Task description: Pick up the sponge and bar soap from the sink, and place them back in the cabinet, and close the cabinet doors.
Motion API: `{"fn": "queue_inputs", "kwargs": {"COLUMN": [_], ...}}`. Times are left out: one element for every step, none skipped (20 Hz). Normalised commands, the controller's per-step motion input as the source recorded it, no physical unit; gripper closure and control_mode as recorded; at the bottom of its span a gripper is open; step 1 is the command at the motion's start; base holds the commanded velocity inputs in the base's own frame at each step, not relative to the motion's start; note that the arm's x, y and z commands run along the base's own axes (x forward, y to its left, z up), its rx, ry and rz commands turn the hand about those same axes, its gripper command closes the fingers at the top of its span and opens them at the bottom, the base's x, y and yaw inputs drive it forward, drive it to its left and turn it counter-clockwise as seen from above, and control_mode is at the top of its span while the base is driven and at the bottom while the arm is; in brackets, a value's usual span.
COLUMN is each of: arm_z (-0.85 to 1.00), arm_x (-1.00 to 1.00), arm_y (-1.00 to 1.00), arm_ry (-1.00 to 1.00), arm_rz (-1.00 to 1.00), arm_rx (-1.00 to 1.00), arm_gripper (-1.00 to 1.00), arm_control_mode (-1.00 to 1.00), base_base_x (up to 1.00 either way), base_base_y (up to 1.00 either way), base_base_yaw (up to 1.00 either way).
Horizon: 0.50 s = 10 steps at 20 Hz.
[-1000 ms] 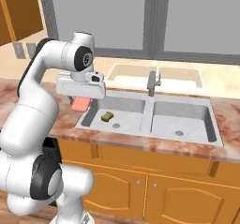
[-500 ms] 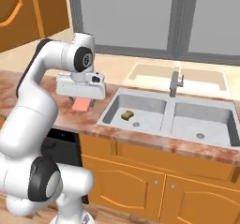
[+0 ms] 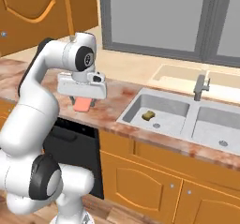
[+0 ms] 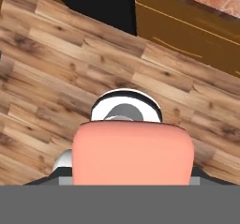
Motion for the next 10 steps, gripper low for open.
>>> {"fn": "queue_inputs", "kwargs": {"arm_z": [0.0,0.0,0.0,0.0,0.0,0.0,0.0,0.0,0.0,0.0], "arm_x": [0.0,0.0,0.0,0.0,0.0,0.0,0.0,0.0,0.0,0.0], "arm_y": [0.0,0.0,0.0,0.0,0.0,0.0,0.0,0.0,0.0,0.0], "arm_ry": [0.0,0.0,0.0,0.0,0.0,0.0,0.0,0.0,0.0,0.0], "arm_rz": [0.0,0.0,0.0,0.0,0.0,0.0,0.0,0.0,0.0,0.0], "arm_rx": [0.0,0.0,0.0,0.0,0.0,0.0,0.0,0.0,0.0,0.0], "arm_gripper": [1.0,1.0,1.0,1.0,1.0,1.0,1.0,1.0,1.0,1.0], "arm_control_mode": [1.0,1.0,1.0,1.0,1.0,1.0,1.0,1.0,1.0,1.0], "base_base_x": [-0.51,-0.5,-0.49,-0.46,-0.39,-0.39,-0.39,-0.39,-0.4,-0.38], "base_base_y": [0.46,0.44,0.44,0.44,0.49,0.48,0.47,0.46,0.42,0.46], "base_base_yaw": [0.3,0.3,0.3,0.31,0.34,0.34,0.34,0.33,0.34,0.35]}}
